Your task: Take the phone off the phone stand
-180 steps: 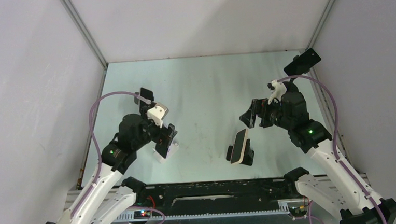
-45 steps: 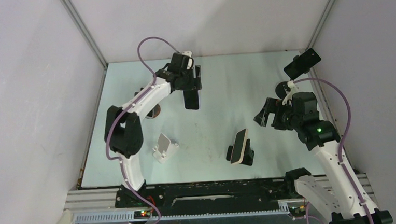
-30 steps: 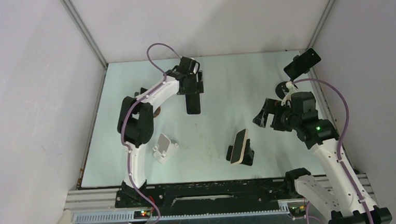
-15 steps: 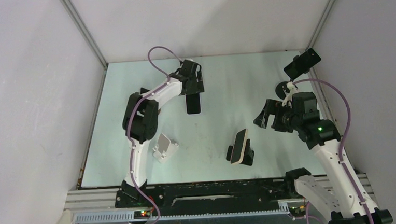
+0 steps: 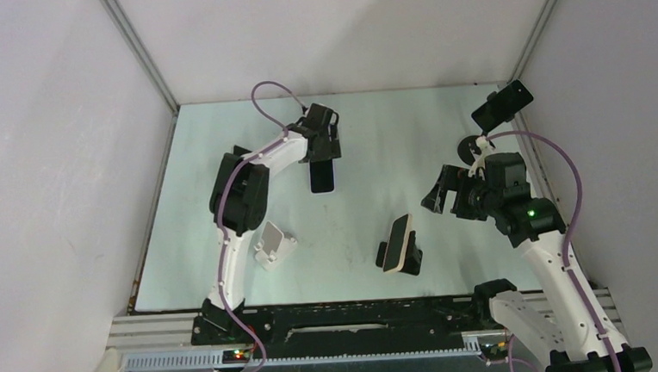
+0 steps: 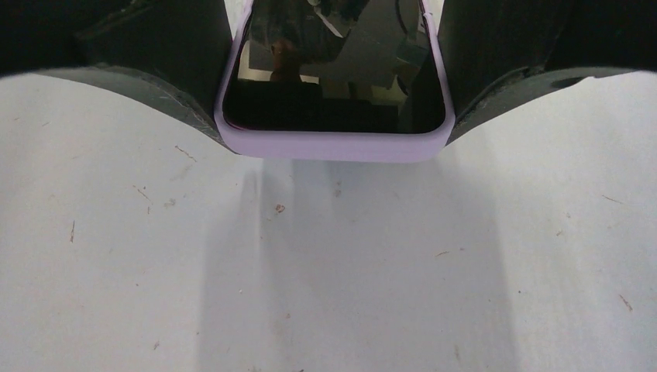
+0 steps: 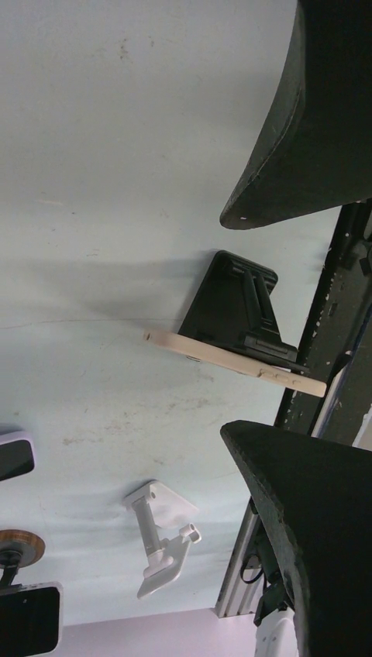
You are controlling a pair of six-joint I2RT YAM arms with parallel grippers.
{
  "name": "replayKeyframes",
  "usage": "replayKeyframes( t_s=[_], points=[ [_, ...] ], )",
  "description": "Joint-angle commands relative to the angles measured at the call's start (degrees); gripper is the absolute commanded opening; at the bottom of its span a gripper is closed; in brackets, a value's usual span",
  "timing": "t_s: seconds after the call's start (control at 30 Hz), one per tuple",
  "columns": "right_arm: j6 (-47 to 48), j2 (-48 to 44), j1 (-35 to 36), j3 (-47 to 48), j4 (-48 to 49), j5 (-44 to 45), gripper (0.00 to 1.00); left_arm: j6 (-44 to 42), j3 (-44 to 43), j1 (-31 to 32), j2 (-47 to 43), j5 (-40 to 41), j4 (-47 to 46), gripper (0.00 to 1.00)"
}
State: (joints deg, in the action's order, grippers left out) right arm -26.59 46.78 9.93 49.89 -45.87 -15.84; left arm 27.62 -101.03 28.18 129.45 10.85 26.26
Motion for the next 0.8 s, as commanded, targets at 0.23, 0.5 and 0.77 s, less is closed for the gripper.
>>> replayKeyframes(
  t_s=[0.23,0.5,0.77],
  points=[
    [-0.5,0.0,-0.1,2.3,0.2,-0.3,0.96,2.2,-1.5,1.1,-0.2,0.7,2.4,0.55],
    [-0.2,-0.4,-0.2,2.3,-0.2,0.0,0.96,2.2,-1.9,1.3,-0.6,0.8,2.9,0.74],
    [0.2,0.0,-0.2,2.3,-0.4,0.4,0.96,2.3,-1.2,1.3,-1.2,0.5,2.6,0.85]
  ],
)
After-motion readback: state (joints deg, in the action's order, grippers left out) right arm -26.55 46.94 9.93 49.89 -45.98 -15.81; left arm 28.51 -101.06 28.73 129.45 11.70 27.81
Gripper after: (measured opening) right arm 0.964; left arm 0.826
